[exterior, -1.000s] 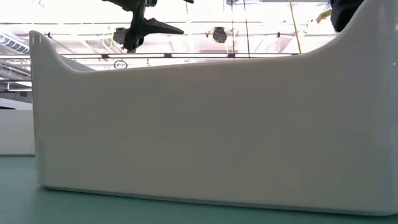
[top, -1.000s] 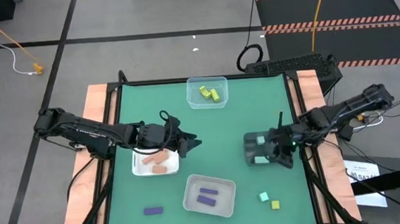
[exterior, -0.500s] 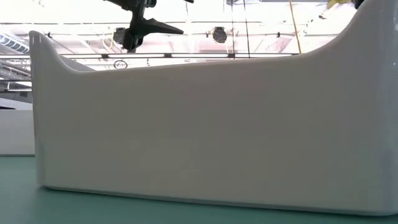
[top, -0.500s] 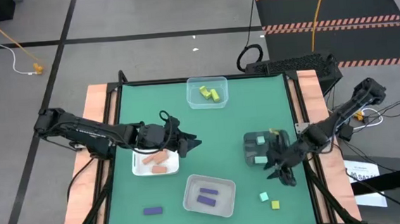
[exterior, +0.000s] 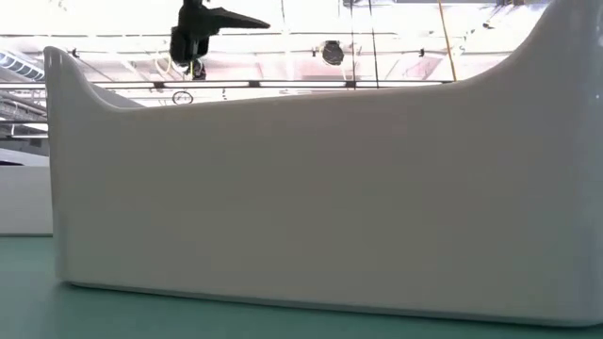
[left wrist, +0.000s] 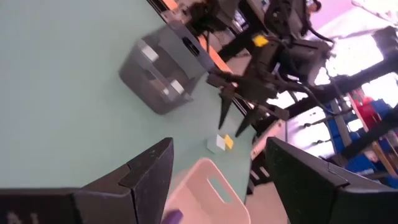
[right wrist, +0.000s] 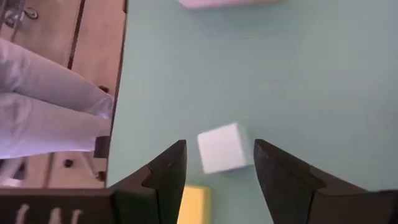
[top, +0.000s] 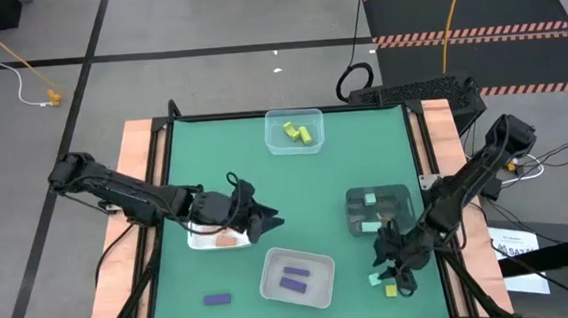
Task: Sort & place blocks by color
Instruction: Put the light blue block into the black bin
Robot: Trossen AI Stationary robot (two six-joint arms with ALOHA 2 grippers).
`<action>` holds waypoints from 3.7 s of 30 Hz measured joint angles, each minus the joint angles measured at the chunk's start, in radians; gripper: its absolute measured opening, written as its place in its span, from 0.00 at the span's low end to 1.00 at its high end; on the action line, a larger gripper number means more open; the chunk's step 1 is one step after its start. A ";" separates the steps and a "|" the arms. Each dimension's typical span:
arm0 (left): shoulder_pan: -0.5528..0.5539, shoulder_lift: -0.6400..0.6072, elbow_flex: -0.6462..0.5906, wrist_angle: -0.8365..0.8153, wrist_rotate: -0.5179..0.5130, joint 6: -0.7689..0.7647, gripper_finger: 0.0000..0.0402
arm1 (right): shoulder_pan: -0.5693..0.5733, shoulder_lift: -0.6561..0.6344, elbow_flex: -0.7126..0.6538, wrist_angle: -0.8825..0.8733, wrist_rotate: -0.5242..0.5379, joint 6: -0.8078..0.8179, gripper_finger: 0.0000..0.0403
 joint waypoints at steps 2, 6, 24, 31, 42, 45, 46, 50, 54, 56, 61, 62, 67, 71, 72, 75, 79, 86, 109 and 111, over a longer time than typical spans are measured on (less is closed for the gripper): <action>-0.025 0.000 0.000 0.000 0.000 0.005 0.64 | 0.010 0.040 0.000 0.020 -0.032 0.090 0.45; -0.071 0.000 0.000 -0.006 0.000 0.033 0.64 | 0.038 0.093 0.000 0.086 -0.025 0.199 0.49; -0.116 0.000 0.000 -0.031 0.000 0.015 0.64 | 0.051 0.118 0.263 -0.050 0.129 -0.090 0.59; -0.116 0.000 0.000 -0.032 0.000 0.005 0.64 | 0.051 0.187 0.271 -0.158 0.106 -0.184 0.59; -0.116 0.000 0.000 -0.053 0.000 0.005 0.64 | 0.067 0.340 0.271 -0.163 0.077 -0.276 0.59; -0.116 0.000 0.000 -0.053 0.000 0.009 0.64 | 0.068 0.361 0.271 -0.164 0.105 -0.301 0.59; -0.116 0.000 0.000 -0.053 0.000 0.009 0.64 | 0.069 0.365 0.271 -0.163 0.105 -0.304 0.59; -0.116 0.000 0.000 -0.053 0.000 0.011 0.64 | 0.069 0.365 0.271 -0.166 0.102 -0.296 0.55; -0.116 0.000 0.000 -0.055 0.000 0.012 0.64 | 0.069 0.366 0.271 -0.168 0.100 -0.294 0.47; -0.116 0.000 0.000 -0.056 0.000 0.017 0.64 | 0.069 0.366 0.271 -0.176 0.099 -0.284 0.40; -0.116 0.000 0.000 -0.056 0.000 0.019 0.64 | 0.069 0.364 0.260 -0.169 0.100 -0.227 0.28; -0.116 0.000 0.000 -0.056 0.000 0.019 0.64 | 0.069 0.363 0.259 -0.168 0.101 -0.213 0.28; -0.116 0.000 0.000 -0.056 -0.004 0.011 0.64 | 0.061 0.338 0.256 -0.175 0.102 -0.190 0.28; -0.116 0.000 0.000 -0.056 -0.047 -0.029 0.64 | 0.028 0.256 0.256 -0.182 0.127 -0.211 0.28; -0.115 0.000 0.000 -0.056 -0.057 -0.043 0.64 | 0.017 0.232 0.255 -0.185 0.158 -0.223 0.28; -0.107 0.000 0.000 -0.055 -0.071 -0.060 0.64 | -0.020 0.146 0.255 -0.181 0.283 -0.280 0.28; -0.105 0.000 0.000 -0.043 -0.087 -0.050 0.64 | -0.088 0.040 0.256 -0.155 0.476 -0.383 0.28; -0.087 0.000 0.000 0.003 -0.087 -0.018 0.64 | -0.312 -0.022 0.256 0.150 0.602 -0.612 0.28; 0.036 0.000 0.000 0.134 -0.141 0.170 0.64 | -0.604 -0.033 0.256 0.701 0.232 -0.725 0.28; 0.037 0.000 0.000 0.134 -0.119 0.154 0.64 | -0.604 -0.052 0.256 0.558 0.232 -0.638 0.28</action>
